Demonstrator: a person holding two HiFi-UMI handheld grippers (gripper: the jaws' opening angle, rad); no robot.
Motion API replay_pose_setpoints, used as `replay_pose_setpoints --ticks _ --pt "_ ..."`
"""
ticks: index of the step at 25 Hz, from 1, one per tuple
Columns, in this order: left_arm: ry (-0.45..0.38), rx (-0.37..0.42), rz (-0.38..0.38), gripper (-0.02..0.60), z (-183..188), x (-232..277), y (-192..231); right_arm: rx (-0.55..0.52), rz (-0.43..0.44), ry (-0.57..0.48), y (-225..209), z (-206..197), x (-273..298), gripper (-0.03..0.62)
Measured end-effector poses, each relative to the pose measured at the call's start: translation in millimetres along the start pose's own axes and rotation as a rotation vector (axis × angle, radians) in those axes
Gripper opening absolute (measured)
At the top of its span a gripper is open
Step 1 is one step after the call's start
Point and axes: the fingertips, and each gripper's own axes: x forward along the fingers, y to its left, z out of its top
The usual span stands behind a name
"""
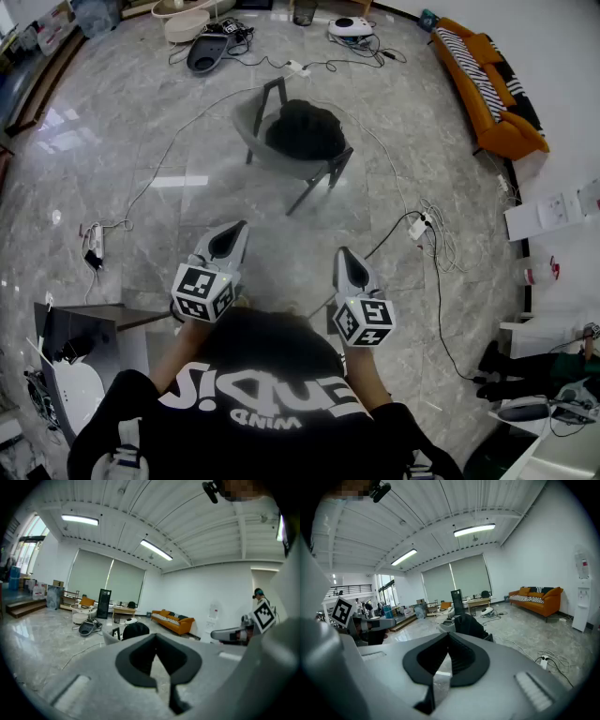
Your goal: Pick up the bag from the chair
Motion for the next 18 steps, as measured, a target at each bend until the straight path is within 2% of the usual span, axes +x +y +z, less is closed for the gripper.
replay_pose_setpoints --ticks 13,18 --pt "0.004 -0.008 0.032 0.002 -4.0 3.2 -8.5 0.088 0.005 -0.02 -19.2 2.2 -13.1 0.0" --pt "0.001 -0.018 0.065 0.002 -17.2 6.2 -26.8 0.098 0.03 0.012 -37.4 -18.5 -28.9 0.0"
